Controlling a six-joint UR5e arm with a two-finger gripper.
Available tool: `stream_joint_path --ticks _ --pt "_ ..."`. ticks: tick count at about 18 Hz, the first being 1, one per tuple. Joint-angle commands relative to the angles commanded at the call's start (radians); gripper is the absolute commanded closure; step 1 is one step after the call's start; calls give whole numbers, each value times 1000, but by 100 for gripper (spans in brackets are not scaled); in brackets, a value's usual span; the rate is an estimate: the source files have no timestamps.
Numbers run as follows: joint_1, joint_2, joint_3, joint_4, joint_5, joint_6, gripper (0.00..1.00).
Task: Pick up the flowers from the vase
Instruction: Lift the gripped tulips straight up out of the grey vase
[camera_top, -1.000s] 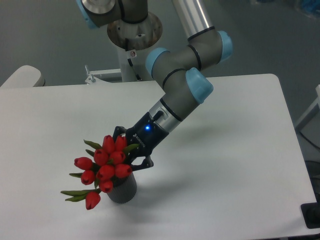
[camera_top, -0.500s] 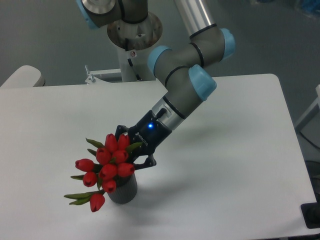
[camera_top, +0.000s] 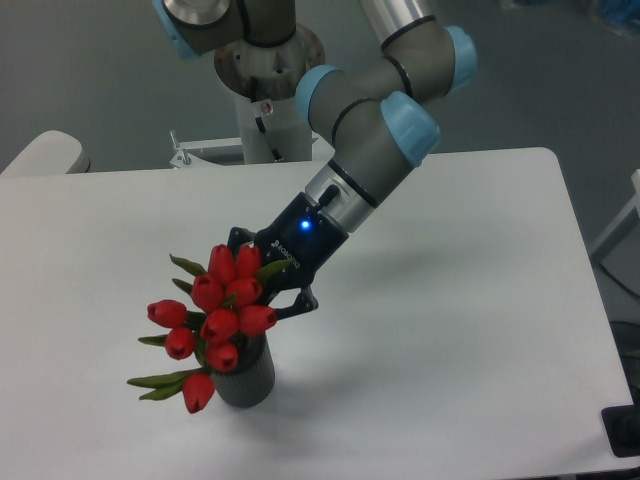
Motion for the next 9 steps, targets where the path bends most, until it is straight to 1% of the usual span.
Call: stream_joint_path --ticks 3,7,9 --pt "-2 0 49 0 0 -57 69" --pt "0 2 80 0 -8 -92 69" --pt "2 17 101 0 -8 -111 69"
